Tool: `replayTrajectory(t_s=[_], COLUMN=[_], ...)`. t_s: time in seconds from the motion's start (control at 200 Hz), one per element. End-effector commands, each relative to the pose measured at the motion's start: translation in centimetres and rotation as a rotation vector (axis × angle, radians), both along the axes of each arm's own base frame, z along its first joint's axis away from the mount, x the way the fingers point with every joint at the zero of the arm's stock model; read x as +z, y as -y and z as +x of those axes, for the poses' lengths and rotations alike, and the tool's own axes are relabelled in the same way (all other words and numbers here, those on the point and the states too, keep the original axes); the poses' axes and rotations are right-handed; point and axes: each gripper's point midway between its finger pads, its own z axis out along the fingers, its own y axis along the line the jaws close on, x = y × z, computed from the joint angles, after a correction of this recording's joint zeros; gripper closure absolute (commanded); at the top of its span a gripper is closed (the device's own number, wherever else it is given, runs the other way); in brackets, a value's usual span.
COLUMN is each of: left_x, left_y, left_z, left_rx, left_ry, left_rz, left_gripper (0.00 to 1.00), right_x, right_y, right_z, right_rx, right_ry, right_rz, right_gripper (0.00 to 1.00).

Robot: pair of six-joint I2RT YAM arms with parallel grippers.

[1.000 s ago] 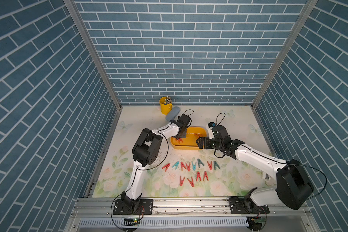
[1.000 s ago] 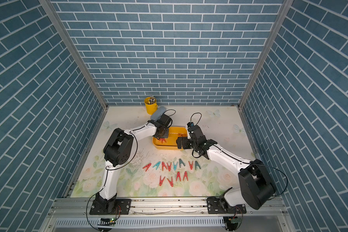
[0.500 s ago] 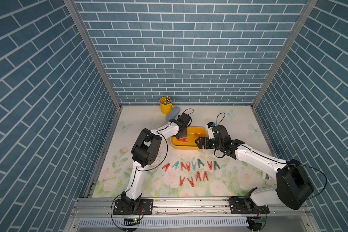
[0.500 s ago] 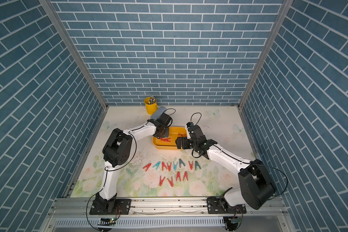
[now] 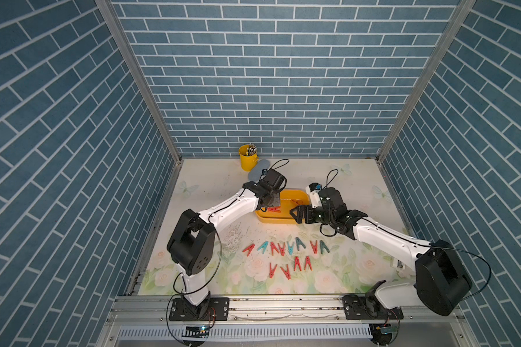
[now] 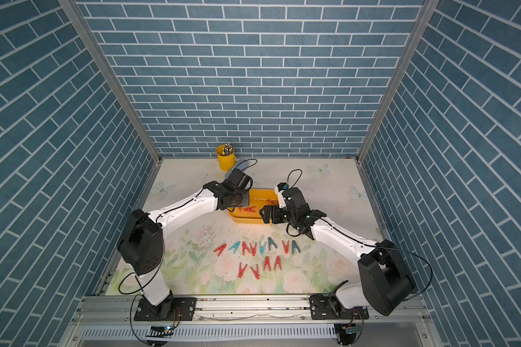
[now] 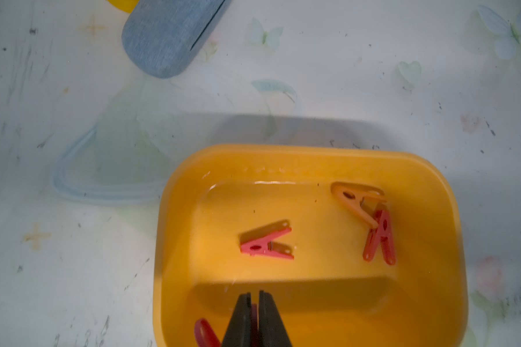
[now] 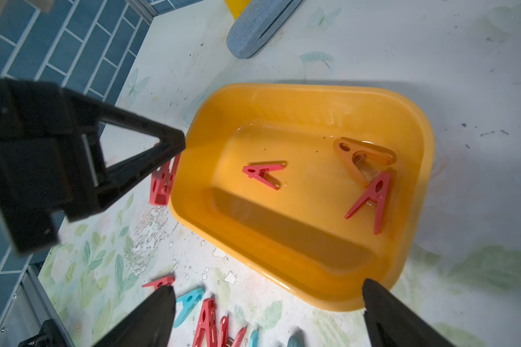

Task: Take the clothespins out of the storage box
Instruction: Pick up the clothespin from the storage box, then place the clothespin at the center of the board.

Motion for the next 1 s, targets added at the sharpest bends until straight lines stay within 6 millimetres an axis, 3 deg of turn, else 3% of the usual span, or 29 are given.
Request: replayTrajectory(t_s=[0.0,0.45,0.6,0.8,0.995], left_x=[-0.1,-2.4,-4.8,-7.9,-10.1], left_y=[-0.7,-1.2,-1.3,-1.7,-2.0], left_z=[-2.7,-14.0,-17.4,-20.7,-22.6], left_rx=[0.038,0.049,0.029,0.014,0.003], left_ry=[-0.018,-0.057,-0.091,-0.139,-0.169], left_rz=[-0.015,-0.100,-0.106,-0.086,-0.071], left_gripper=[0.89,0.89,0.89,0.89,0.88], right_x=[0.9,0.4,0.1,-0.2,-0.1], right_y=[-0.5,-0.8,-0.8,-0.8,-0.5], right_z=[-0.7,-3.0,-3.9,-5.4,-5.6], right_rx=[0.034,0.053,0.040,0.033,0.003], right_ry=[0.008,-0.012,-0.021,-0.025,-0.022], right_rz=[0.054,0.081,0.085,0.069,0.064], right_gripper=[0.01,0.01,0.01,0.01,0.01])
